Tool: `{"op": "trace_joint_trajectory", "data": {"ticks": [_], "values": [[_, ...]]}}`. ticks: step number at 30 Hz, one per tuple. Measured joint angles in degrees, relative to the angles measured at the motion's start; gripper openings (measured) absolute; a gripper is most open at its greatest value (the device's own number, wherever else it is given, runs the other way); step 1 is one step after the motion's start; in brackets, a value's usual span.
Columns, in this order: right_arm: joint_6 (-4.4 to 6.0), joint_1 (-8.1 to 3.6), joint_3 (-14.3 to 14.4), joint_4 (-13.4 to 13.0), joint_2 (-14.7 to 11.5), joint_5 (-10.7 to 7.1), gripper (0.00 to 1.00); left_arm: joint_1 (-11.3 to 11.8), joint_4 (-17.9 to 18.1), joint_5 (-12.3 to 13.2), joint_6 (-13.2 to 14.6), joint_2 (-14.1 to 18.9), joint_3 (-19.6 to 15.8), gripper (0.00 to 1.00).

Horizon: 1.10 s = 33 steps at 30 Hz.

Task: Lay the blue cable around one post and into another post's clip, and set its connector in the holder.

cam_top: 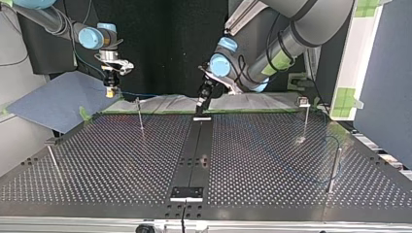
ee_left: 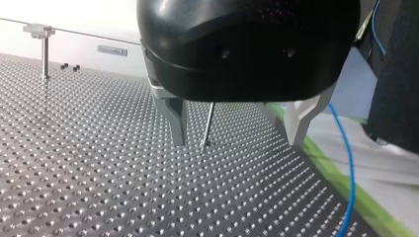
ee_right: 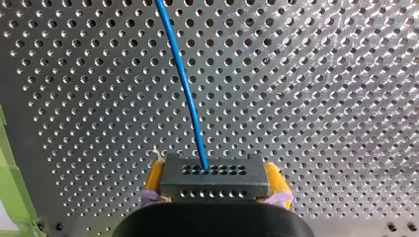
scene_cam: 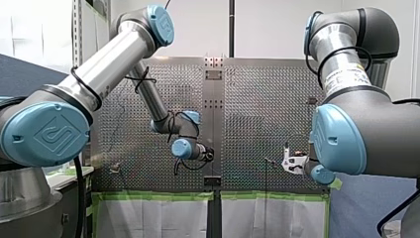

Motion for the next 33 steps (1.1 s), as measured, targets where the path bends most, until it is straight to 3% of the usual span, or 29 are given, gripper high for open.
{"op": "trace_joint_trajectory", "data": {"ticks": [13, 27, 33], "values": [[-0.09, 0.07, -0.2, 0.4, 0.0, -0.03, 0.0, 0.0, 6.5, -1.0, 0.1, -6.3, 2.3, 0.98], [-0.01, 0.09, -0.2, 0.5, 0.0, 0.02, 0.0, -0.7, 13.7, -0.8, 0.2, -7.7, 2.3, 0.98], [0.02, 0.09, -0.2, 0.5, 0.0, -0.02, 0.0, -1.0, 16.8, -0.9, 0.9, -10.2, 2.5, 0.98]]}}
